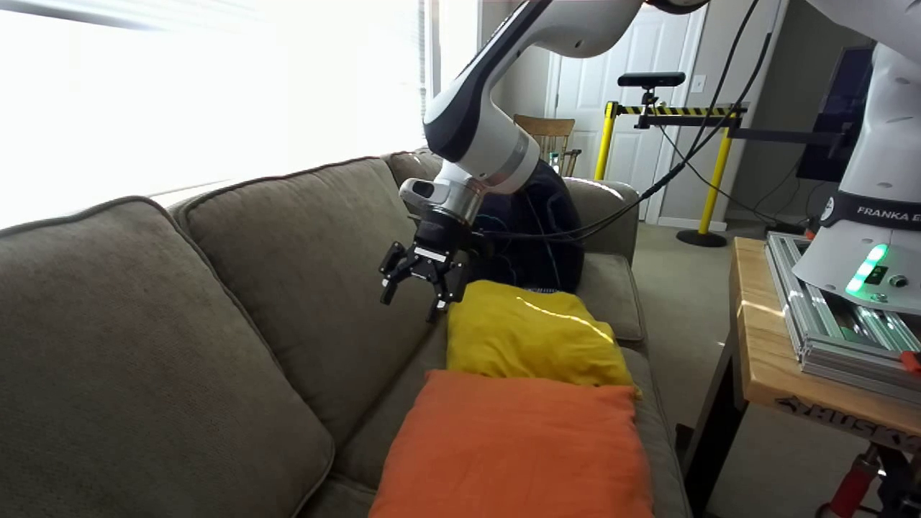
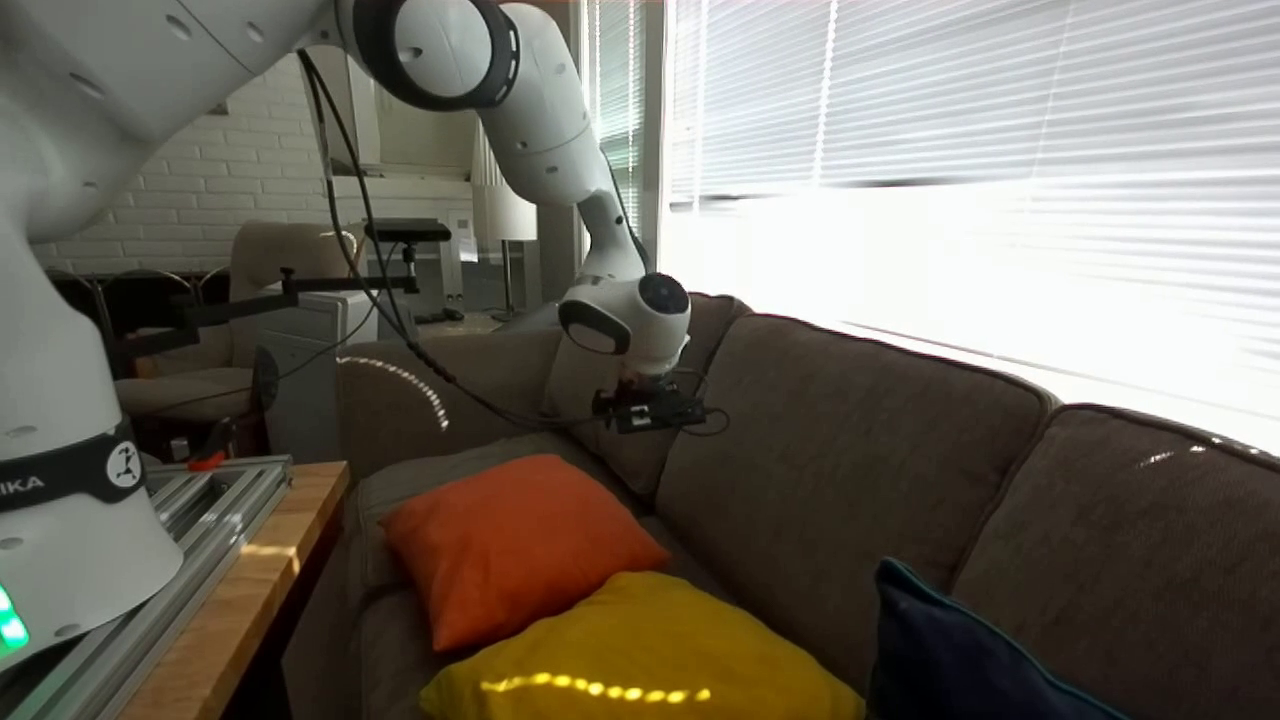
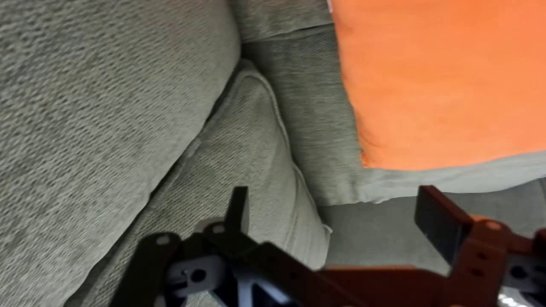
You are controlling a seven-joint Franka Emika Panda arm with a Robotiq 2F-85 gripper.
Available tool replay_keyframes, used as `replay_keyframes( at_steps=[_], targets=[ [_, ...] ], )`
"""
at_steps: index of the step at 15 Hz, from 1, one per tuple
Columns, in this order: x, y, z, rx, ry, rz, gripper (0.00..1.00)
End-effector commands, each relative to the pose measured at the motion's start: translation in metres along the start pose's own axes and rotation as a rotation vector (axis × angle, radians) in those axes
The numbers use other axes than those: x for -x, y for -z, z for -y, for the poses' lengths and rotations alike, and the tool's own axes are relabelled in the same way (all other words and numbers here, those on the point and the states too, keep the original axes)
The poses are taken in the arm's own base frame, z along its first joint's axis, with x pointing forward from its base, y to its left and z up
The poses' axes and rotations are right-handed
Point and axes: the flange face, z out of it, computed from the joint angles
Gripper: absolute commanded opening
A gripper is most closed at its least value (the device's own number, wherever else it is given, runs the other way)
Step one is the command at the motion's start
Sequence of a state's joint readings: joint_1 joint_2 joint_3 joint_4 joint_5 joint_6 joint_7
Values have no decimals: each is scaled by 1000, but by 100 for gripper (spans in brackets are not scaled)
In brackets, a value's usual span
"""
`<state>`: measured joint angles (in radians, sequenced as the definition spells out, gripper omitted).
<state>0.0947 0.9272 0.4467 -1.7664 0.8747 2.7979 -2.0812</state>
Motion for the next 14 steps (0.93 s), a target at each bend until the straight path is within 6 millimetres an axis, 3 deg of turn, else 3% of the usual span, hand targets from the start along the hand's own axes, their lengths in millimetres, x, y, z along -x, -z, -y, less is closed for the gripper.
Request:
replay_keyframes(
  at_steps=[1, 8, 11, 14],
  targets=[
    [-4, -3, -10, -166, 39, 103, 100],
    [-34, -37, -36, -362, 308, 324, 100],
    [-32, -57, -37, -450, 398, 389, 100],
    [-20, -83, -36, -430, 464, 435, 100]
  ],
)
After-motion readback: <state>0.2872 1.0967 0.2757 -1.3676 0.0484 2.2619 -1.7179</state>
